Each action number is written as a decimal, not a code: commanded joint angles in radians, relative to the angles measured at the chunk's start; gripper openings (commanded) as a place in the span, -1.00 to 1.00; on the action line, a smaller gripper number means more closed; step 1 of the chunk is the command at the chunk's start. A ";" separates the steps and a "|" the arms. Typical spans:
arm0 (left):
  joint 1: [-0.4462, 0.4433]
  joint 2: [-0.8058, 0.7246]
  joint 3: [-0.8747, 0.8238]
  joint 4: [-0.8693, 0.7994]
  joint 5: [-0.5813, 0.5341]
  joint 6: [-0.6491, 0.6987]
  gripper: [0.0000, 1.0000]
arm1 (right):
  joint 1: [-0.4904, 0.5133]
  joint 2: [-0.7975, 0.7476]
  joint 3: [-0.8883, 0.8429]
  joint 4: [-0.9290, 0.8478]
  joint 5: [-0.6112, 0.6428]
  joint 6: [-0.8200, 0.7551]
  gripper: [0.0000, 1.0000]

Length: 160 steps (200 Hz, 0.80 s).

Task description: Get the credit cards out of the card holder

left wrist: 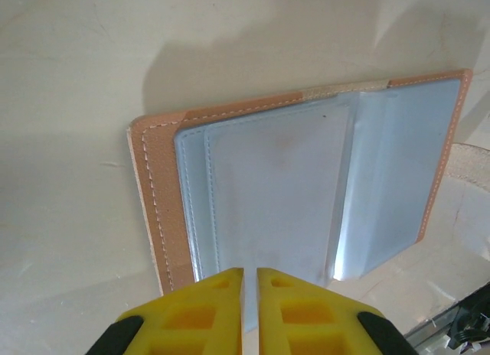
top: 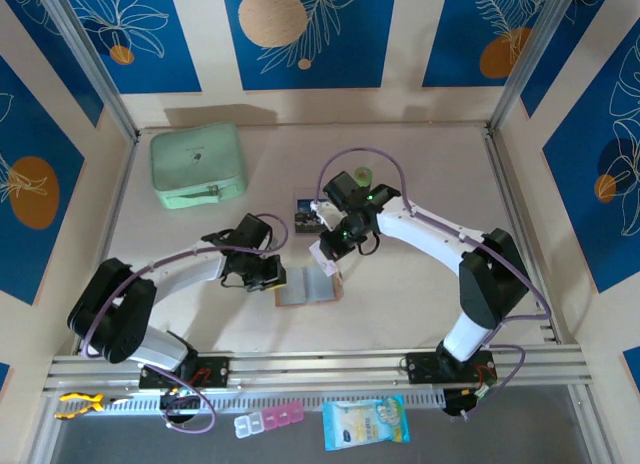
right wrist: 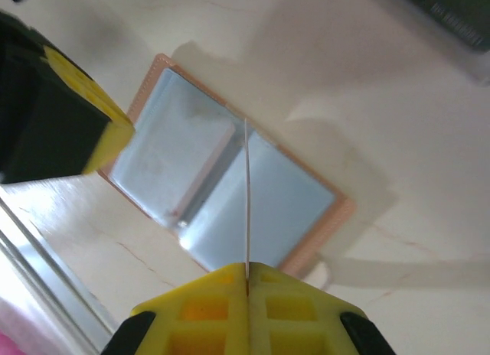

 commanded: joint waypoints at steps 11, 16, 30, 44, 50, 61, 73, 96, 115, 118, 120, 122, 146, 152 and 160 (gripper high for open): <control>0.023 -0.028 0.055 -0.063 -0.011 0.046 -0.75 | -0.016 0.017 0.090 -0.118 0.050 -0.365 -1.00; 0.026 -0.031 0.059 -0.063 -0.006 0.047 -0.75 | -0.014 0.021 0.101 -0.128 0.063 -0.404 -1.00; 0.030 -0.036 0.064 -0.059 0.000 0.051 -0.75 | -0.011 0.041 0.139 -0.150 0.129 -0.489 -1.00; 0.039 -0.037 0.076 -0.065 0.008 0.059 -0.75 | -0.019 0.055 0.175 -0.153 0.182 -0.550 -1.00; 0.044 -0.035 0.083 -0.070 0.013 0.063 -0.75 | -0.025 0.063 0.199 -0.163 0.190 -0.572 -1.00; 0.054 -0.032 0.096 -0.080 0.022 0.074 -0.75 | -0.038 0.080 0.243 -0.180 0.191 -0.623 -1.00; 0.067 -0.031 0.107 -0.088 0.026 0.083 -0.76 | -0.053 0.095 0.280 -0.182 0.194 -0.668 -1.00; 0.101 -0.030 0.114 -0.093 0.041 0.090 -0.76 | -0.093 0.145 0.366 -0.198 0.196 -0.740 -1.00; 0.124 -0.028 0.114 -0.084 0.048 0.088 -0.76 | -0.126 0.200 0.452 -0.221 0.161 -0.779 -1.00; 0.126 -0.027 0.113 -0.083 0.048 0.088 -0.76 | -0.129 0.207 0.460 -0.223 0.156 -0.783 -1.00; 0.128 -0.026 0.114 -0.083 0.048 0.087 -0.75 | -0.133 0.217 0.475 -0.227 0.150 -0.787 -1.00; 0.129 -0.026 0.114 -0.083 0.048 0.087 -0.76 | -0.136 0.223 0.483 -0.229 0.145 -0.791 -1.00; 0.145 -0.027 0.110 -0.072 0.043 0.082 -0.76 | -0.162 0.302 0.589 -0.245 0.092 -0.828 -1.00; 0.147 -0.031 0.109 -0.074 0.040 0.080 -0.76 | -0.168 0.325 0.616 -0.251 0.079 -0.834 -1.00; 0.155 -0.034 0.107 -0.076 0.039 0.078 -0.75 | -0.175 0.355 0.650 -0.257 0.064 -0.842 -1.00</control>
